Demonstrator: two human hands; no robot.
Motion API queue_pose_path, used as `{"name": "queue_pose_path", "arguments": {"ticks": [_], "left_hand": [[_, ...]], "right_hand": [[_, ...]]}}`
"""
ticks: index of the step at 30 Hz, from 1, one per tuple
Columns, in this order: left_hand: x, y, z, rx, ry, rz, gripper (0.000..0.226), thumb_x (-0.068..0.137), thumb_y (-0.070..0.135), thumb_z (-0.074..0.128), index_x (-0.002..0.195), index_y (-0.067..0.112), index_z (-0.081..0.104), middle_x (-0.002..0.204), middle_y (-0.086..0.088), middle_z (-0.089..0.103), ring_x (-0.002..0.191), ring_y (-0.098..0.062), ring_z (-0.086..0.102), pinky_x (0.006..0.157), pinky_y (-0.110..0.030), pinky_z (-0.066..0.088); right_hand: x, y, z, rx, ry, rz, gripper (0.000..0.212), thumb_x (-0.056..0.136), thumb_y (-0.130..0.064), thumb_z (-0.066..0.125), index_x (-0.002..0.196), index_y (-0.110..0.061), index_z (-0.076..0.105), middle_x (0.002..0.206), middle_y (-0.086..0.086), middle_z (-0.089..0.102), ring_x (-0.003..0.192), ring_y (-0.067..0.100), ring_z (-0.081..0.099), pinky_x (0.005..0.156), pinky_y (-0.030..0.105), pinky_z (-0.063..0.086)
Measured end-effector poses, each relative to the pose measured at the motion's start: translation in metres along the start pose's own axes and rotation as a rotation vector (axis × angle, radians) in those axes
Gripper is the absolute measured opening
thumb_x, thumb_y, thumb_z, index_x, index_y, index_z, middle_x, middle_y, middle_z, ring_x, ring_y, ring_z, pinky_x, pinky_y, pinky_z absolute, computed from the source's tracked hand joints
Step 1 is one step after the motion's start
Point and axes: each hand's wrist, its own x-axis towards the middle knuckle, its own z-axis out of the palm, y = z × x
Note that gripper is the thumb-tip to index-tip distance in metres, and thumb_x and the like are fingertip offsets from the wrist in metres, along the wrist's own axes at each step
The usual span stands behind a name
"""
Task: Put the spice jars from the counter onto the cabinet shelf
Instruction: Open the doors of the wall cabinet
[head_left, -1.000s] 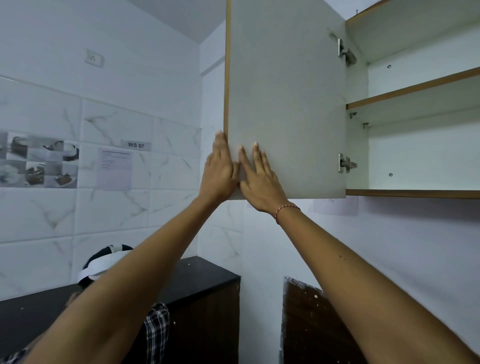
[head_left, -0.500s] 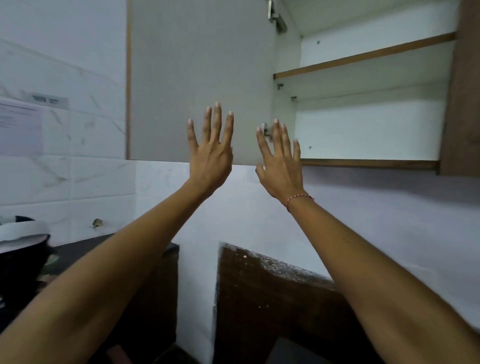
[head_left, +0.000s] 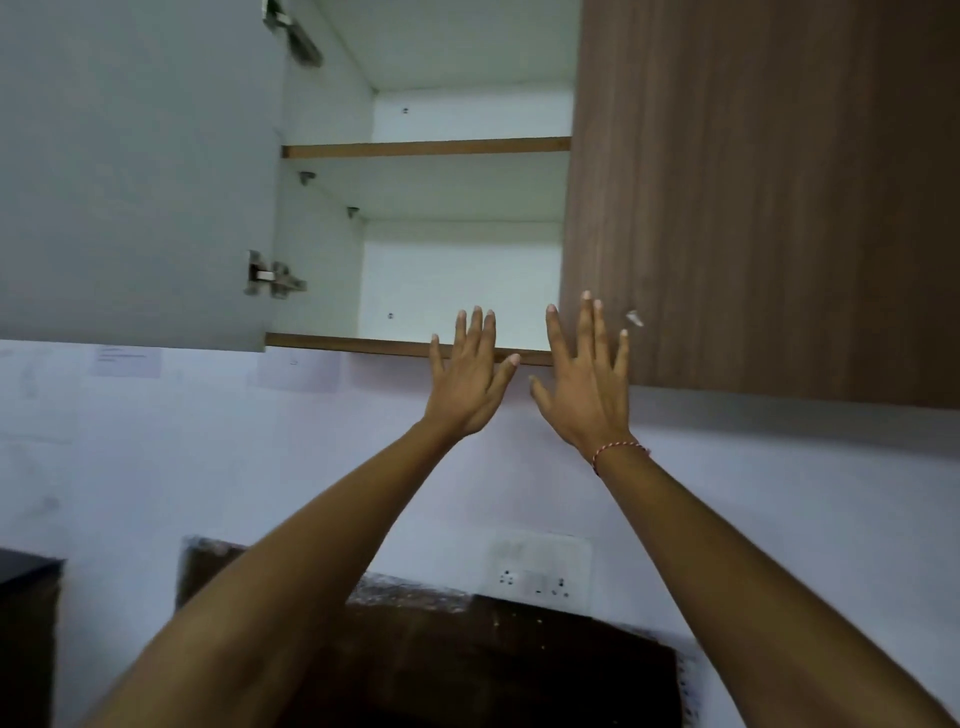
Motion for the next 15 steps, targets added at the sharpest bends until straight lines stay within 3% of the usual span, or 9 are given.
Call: {"name": "queue_pose_path", "arguments": {"ticks": [6,8,10,12,15], "left_hand": [[0.038,0.058,0.043,-0.368,-0.166,-0.094,0.068,0.097,0.052,0.017,0.150,0.014,-0.002,0.159,-0.002,0.007,0.147,-0.017,0.000,0.114,-0.050,-0.016],[0.041,0.072,0.045,-0.648,-0.129,-0.183,0.062,0.097,0.050,0.023,0.149,0.016,0.015,0.154,-0.005,0.027,0.142,-0.022,0.025,0.118,-0.050,0.005],[0.040,0.081,0.044,-0.990,-0.058,-0.286,0.047,0.099,0.039,0.031,0.140,0.015,0.032,0.144,-0.006,0.043,0.120,-0.016,0.046,0.105,-0.034,0.033],[0.037,0.085,0.039,-1.075,-0.013,-0.323,0.041,0.100,0.030,0.033,0.137,0.014,0.037,0.139,-0.006,0.047,0.109,-0.013,0.047,0.092,-0.026,0.040],[0.030,0.083,0.029,-1.102,0.020,-0.321,0.037,0.100,0.021,0.033,0.135,0.013,0.041,0.136,-0.007,0.049,0.110,-0.015,0.049,0.093,-0.028,0.043]], "right_hand": [[-0.002,0.042,0.014,-0.052,-0.064,-0.014,0.090,0.085,-0.059,0.046,0.148,-0.023,-0.009,0.156,0.015,-0.012,0.145,0.031,-0.010,0.115,0.052,0.002],[-0.003,0.050,0.016,-0.060,-0.072,-0.004,0.092,0.084,-0.060,0.047,0.148,-0.024,-0.009,0.156,0.015,-0.012,0.145,0.031,-0.010,0.115,0.052,0.003],[-0.005,0.055,0.017,-0.070,-0.090,0.004,0.092,0.084,-0.061,0.047,0.147,-0.025,-0.010,0.156,0.015,-0.013,0.145,0.031,-0.011,0.115,0.053,0.004],[-0.008,0.055,0.015,-0.078,-0.108,0.016,0.093,0.084,-0.062,0.044,0.147,-0.025,-0.013,0.156,0.014,-0.013,0.145,0.031,-0.012,0.115,0.053,0.004],[-0.013,0.048,0.005,-0.075,-0.108,0.007,0.092,0.084,-0.061,0.046,0.147,-0.024,-0.010,0.157,0.013,-0.011,0.145,0.031,-0.009,0.115,0.052,0.006]]}}
